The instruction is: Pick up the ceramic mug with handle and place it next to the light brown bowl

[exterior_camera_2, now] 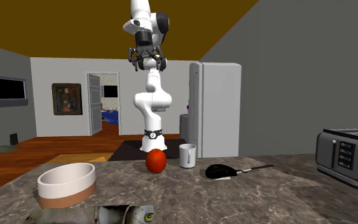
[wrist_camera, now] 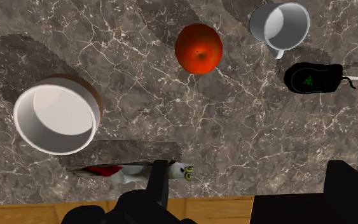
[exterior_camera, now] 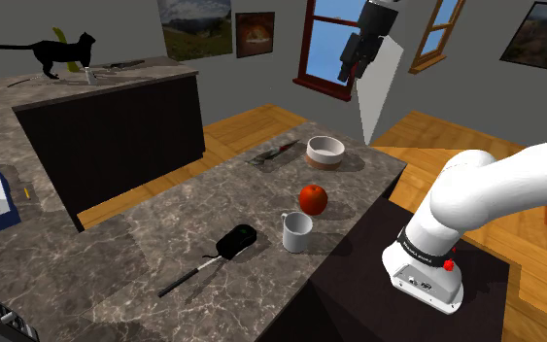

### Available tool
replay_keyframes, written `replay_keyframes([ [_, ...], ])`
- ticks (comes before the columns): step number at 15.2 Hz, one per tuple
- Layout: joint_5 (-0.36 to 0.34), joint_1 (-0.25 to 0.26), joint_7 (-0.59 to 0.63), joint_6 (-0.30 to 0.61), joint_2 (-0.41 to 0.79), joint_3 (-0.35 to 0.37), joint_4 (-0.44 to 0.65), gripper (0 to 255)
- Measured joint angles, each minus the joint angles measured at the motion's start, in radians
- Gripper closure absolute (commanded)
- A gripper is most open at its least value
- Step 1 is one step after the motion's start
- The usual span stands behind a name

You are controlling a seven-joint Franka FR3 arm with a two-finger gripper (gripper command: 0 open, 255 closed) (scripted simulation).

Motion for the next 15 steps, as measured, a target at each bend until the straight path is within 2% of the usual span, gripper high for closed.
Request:
replay_keyframes([
  [5,0.013,0.012,0.038,0.057,-0.037,0.050,-0.096,0],
  [15,0.076,0.076,0.158,0.297,-0.072,0.219,-0.381,0],
])
